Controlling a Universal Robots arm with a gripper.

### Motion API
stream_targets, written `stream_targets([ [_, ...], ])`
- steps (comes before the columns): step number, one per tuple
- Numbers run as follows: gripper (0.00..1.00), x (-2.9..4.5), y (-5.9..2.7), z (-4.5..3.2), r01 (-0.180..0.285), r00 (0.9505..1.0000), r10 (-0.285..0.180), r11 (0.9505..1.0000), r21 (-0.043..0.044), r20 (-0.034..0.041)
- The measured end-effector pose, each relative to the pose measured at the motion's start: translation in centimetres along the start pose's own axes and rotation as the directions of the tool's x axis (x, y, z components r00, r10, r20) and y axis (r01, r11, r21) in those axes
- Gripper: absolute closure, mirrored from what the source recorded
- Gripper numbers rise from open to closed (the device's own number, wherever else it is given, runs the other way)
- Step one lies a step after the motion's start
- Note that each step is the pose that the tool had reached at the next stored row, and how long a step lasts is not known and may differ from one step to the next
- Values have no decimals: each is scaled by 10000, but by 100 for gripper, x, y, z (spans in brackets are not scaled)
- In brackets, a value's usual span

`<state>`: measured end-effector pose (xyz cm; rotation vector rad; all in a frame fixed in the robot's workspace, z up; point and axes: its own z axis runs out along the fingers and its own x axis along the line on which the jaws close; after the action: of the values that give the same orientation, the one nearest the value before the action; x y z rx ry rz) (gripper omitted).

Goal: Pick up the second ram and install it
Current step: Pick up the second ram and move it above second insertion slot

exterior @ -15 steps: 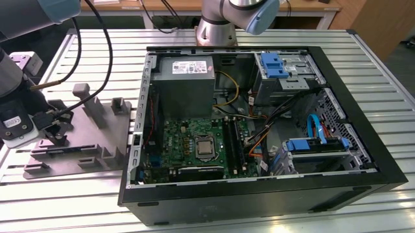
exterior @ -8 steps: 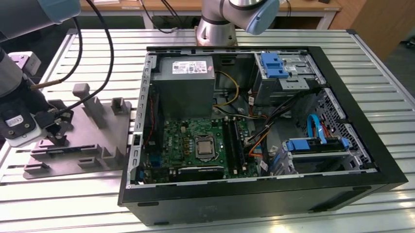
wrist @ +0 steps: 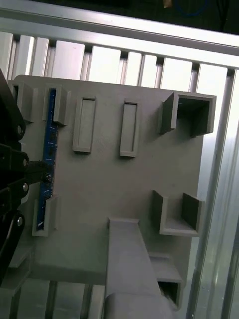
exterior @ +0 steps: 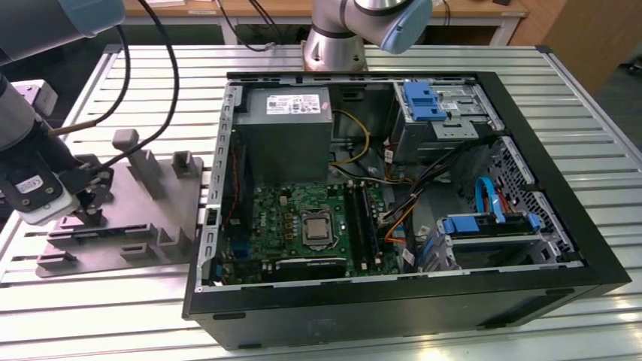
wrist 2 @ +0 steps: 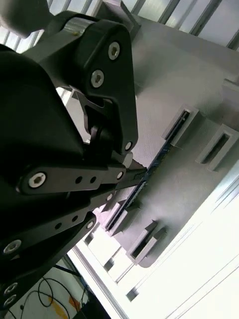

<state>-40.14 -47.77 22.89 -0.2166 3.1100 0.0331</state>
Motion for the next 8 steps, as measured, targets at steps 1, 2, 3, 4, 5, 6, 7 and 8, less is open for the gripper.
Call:
stream_targets([
  [1, 89, 0, 0, 0, 123, 9999, -123, 9999, -3, -2],
  [2, 89, 0, 0, 0, 234, 9997, -234, 9997, -6, -4],
  [3, 89, 0, 0, 0, 338, 9994, -338, 9994, -8, -6],
  [4, 89, 0, 0, 0, 443, 9990, -443, 9990, -12, -8],
  [5, 89, 0, 0, 0, 546, 9985, -546, 9985, -14, -10],
  [6, 89, 0, 0, 0, 658, 9978, -658, 9978, -17, -12],
  [7, 89, 0, 0, 0, 761, 9971, -761, 9971, -20, -14],
  [8, 89, 0, 0, 0, 862, 9963, -863, 9963, -22, -16],
])
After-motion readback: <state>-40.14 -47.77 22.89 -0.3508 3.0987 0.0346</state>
